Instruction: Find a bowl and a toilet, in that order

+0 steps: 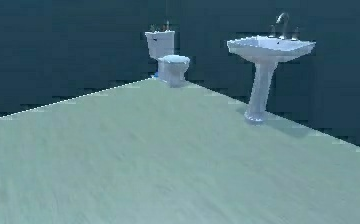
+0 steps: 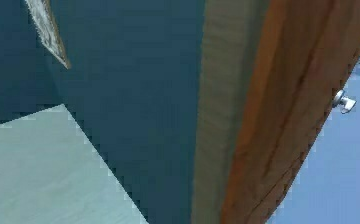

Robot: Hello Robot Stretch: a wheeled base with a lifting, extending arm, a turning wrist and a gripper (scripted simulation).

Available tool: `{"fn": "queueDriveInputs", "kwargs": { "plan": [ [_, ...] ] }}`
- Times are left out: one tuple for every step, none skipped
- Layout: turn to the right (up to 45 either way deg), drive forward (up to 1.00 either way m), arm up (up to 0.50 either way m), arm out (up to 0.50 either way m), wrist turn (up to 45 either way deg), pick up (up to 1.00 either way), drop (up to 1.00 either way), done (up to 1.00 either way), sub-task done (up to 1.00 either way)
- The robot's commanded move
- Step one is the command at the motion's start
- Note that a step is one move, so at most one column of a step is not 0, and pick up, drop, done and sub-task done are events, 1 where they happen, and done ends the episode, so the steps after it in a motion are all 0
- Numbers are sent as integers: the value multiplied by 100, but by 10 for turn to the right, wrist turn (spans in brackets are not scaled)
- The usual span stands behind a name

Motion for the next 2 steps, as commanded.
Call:
{"fn": "queueDriveInputs", "kwargs": {
  "plan": [
    [0,100,0,0,0,0,0,0,0],
    [0,100,0,0,0,0,0,0,0]
  ]
}}
